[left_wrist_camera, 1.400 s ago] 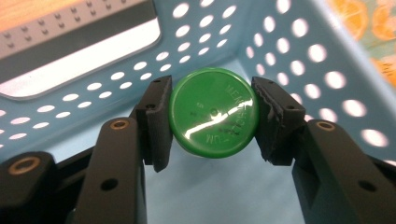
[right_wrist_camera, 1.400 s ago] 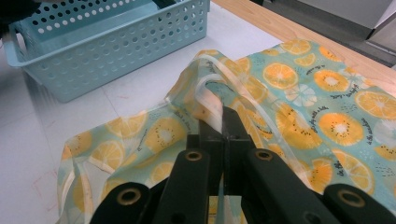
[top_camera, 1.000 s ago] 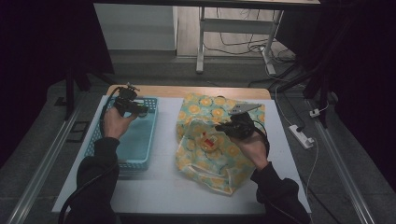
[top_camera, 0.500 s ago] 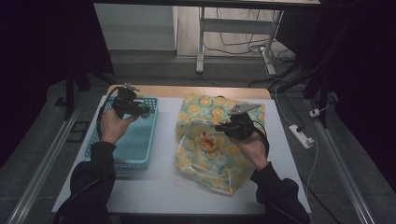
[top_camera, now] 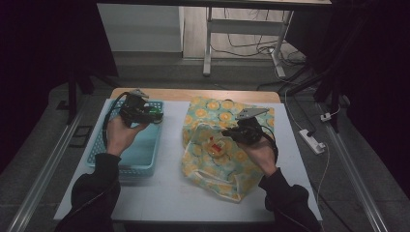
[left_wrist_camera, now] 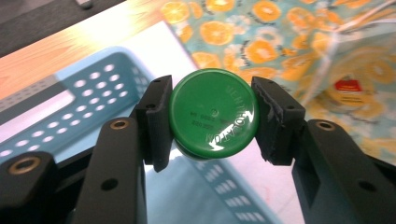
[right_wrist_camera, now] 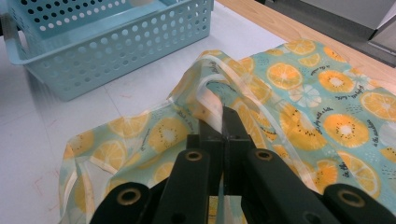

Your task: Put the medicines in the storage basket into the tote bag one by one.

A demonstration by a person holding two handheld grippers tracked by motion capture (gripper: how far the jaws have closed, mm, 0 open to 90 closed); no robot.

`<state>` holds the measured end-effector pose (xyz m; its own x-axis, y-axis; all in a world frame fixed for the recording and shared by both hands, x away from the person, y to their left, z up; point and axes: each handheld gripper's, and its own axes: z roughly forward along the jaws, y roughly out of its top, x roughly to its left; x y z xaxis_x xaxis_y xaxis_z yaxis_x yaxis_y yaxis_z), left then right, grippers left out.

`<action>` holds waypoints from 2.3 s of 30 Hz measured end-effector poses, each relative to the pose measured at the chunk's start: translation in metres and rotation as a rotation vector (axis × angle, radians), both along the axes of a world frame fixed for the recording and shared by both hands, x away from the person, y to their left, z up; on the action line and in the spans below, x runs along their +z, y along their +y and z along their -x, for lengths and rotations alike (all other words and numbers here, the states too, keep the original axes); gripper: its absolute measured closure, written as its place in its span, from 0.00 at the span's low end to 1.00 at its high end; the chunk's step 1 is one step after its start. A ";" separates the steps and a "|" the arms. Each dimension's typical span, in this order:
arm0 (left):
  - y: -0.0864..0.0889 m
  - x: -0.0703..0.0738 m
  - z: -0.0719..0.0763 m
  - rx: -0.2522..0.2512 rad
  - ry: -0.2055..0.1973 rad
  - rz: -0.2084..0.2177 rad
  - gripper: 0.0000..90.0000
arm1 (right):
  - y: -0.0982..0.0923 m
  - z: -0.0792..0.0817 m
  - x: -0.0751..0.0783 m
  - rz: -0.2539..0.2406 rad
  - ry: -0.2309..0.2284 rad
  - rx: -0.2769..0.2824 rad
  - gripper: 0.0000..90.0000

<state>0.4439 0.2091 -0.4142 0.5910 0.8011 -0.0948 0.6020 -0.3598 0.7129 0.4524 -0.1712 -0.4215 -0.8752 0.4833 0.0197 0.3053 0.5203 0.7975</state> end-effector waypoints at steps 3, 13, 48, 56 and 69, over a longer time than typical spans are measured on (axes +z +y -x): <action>-0.007 0.000 0.005 -0.027 -0.003 0.011 0.58 | 0.000 0.000 0.001 -0.002 -0.003 -0.001 0.99; -0.031 -0.003 0.021 -0.112 0.009 0.010 0.58 | -0.001 0.000 0.001 -0.003 -0.003 -0.002 0.99; -0.139 -0.031 0.020 -0.371 0.059 -0.011 0.58 | 0.000 0.001 0.002 -0.005 -0.006 0.004 0.99; -0.157 -0.038 0.012 -0.390 0.063 -0.021 0.58 | 0.000 0.001 0.002 -0.003 -0.003 0.003 0.99; -0.179 -0.044 -0.004 -0.395 0.051 -0.031 0.58 | -0.001 0.001 0.002 -0.004 -0.003 0.002 0.99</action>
